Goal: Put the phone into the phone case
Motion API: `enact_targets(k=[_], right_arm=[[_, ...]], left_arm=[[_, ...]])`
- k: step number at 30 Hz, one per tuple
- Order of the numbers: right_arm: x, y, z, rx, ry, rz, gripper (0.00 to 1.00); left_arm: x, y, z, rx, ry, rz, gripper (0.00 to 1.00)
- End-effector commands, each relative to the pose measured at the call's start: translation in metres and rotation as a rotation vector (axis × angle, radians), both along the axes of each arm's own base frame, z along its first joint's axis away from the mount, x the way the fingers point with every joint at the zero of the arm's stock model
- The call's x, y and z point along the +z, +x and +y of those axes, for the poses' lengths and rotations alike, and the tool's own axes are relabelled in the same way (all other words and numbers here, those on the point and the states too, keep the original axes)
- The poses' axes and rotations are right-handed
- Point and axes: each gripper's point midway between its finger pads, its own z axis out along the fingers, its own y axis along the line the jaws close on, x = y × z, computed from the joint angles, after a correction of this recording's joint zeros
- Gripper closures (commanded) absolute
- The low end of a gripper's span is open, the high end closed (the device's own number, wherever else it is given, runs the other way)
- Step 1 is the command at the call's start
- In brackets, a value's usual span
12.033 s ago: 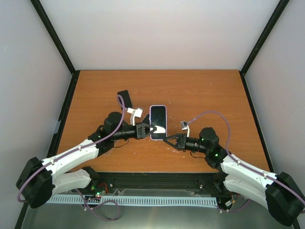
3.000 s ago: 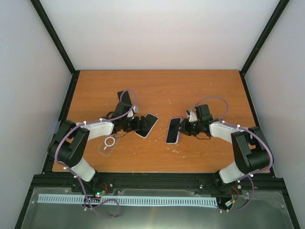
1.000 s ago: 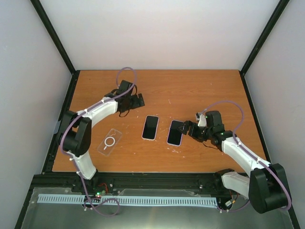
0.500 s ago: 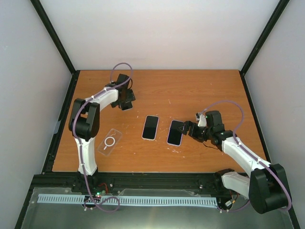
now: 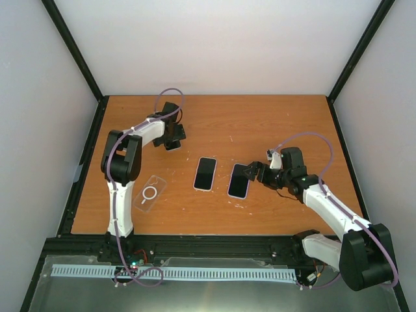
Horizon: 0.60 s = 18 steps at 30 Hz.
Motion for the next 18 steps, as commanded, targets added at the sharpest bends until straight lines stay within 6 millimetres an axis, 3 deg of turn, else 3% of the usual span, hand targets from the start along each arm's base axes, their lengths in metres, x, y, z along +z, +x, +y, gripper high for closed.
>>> enact_targets(k=[1, 11, 18], right_arm=[[0.0074, 0.0058, 0.0011, 0.004, -0.010, -0.023, 0.00], [0.0028, 0.0058, -0.0005, 0.000, -0.023, -0.013, 0.00], [0.0015, 0.0026, -0.0013, 0.002, -0.027, -0.011, 0.00]], left_arm=[[-0.0042, 0.0140, 0.0041, -0.021, 0.001, -0.005, 0.01], [-0.0124, 0.0198, 0.0069, -0.019, -0.013, 0.005, 0.07], [-0.0093, 0.0112, 0.0026, -0.036, -0.043, 0.019, 0.21]])
